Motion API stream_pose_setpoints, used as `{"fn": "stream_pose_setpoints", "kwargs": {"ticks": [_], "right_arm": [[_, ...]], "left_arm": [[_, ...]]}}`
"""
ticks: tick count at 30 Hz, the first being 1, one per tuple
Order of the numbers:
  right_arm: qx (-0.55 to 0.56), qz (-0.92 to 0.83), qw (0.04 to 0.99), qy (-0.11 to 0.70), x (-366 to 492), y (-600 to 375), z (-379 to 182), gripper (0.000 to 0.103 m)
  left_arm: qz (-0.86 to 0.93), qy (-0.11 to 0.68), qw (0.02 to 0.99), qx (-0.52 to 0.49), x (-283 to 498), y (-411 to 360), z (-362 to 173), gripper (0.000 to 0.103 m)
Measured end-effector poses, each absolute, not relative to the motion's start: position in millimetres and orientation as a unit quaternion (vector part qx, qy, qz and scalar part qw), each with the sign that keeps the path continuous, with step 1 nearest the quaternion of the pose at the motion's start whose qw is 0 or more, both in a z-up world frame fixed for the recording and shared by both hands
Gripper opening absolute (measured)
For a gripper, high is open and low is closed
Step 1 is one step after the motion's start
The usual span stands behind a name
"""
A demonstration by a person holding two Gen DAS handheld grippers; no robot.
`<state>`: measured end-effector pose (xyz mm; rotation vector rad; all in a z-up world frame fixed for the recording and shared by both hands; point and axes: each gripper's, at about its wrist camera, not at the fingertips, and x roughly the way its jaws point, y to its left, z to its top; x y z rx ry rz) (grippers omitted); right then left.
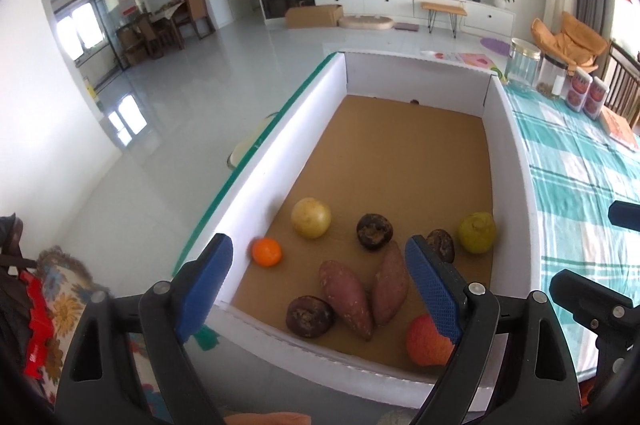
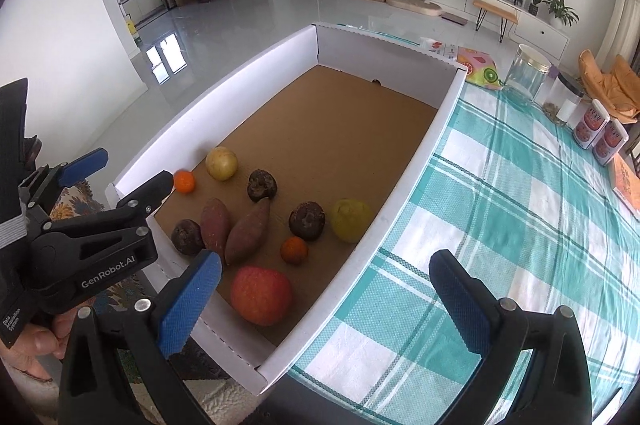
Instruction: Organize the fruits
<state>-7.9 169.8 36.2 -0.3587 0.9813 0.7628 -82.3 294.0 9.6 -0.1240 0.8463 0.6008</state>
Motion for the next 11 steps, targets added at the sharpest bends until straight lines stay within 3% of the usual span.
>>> {"fn": "stream_pose_setpoints", "kwargs": {"ticks": [11], "right_arm": [[-0.175,0.362,0.789,0.465,-11,187,25,0.103]], "left_arm": [[0.277,0.407,0.868,-0.068,-86,299,2,0.090]]}}
